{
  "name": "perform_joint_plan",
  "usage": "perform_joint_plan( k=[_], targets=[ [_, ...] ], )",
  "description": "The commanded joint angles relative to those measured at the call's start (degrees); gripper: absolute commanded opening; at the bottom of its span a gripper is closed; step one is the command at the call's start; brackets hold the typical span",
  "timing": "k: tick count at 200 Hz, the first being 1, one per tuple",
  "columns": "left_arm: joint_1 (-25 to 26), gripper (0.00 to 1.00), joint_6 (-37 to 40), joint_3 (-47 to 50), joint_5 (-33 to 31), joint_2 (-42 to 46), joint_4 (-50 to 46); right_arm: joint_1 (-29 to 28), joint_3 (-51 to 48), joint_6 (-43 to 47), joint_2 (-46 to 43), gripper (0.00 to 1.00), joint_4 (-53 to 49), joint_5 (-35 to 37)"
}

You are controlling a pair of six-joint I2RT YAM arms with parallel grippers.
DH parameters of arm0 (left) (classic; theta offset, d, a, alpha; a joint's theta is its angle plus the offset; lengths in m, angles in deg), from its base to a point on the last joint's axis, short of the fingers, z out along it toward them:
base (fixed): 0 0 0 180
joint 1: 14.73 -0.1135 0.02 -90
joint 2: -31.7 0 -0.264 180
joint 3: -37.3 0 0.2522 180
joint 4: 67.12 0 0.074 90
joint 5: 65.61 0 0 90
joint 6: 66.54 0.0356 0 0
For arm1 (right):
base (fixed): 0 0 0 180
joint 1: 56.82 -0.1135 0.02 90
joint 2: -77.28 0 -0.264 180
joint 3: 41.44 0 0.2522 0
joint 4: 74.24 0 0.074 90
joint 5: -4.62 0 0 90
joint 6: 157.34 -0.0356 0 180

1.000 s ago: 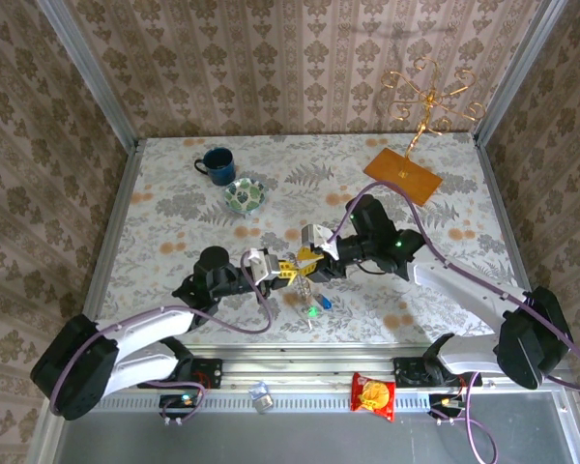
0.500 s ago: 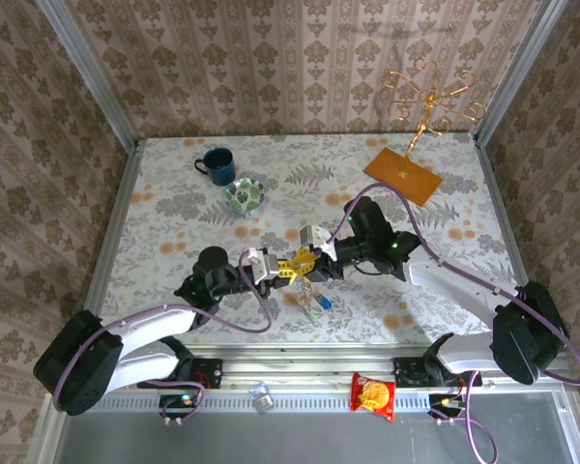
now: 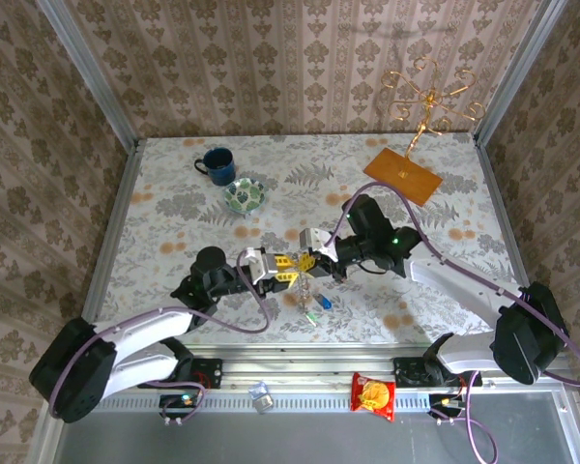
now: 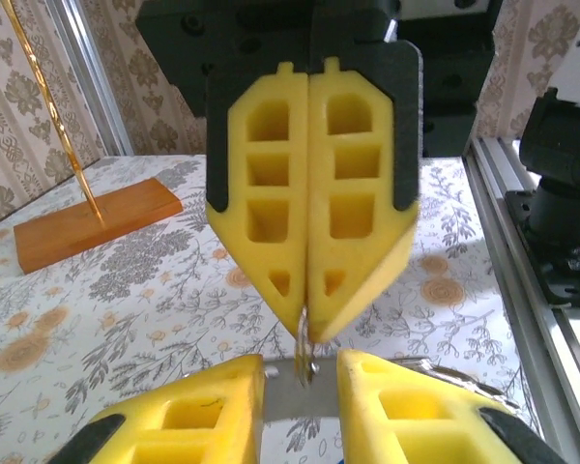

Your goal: Put the keys on the keyring

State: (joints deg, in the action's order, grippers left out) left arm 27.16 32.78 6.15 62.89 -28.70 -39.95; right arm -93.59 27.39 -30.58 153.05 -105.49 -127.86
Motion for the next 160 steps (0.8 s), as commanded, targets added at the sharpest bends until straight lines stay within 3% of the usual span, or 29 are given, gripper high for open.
perform_joint_plan(
  k=[1, 61, 106, 124, 139, 160],
  targets=[
    [0.03, 0.25, 4.55, -2.91, -1.26, 2.94, -9.33, -1.58, 5.11, 5.60, 0.53, 0.00, -9.91, 4.95],
    [0.26, 0.22, 6.65, -5.63, -1.03, 2.98, -15.40, -6.24, 12.88, 9.47, 5.41, 0.00, -18.48, 10.88],
    [0.25, 0.00, 6.57, -5.79, 0.38, 2.22, -13.72, -7.45, 14.03, 9.16, 6.06, 0.00, -19.22, 11.18],
    [0.29, 0.00, 5.28, -4.59, 0.86, 2.17, -10.71, -3.93, 8.77, 3.55, 1.79, 0.29, -10.74, 5.13],
    [0.21, 0.00, 3.77, -3.27, 1.33, 1.97, -7.26, -0.08, 2.43, -2.55, -1.84, 0.34, -0.63, -0.80],
    [0.13, 0.00, 1.75, -1.67, 1.75, 1.11, -2.21, 1.87, -3.60, -6.65, -4.47, 0.35, 8.36, -3.52]
  ],
)
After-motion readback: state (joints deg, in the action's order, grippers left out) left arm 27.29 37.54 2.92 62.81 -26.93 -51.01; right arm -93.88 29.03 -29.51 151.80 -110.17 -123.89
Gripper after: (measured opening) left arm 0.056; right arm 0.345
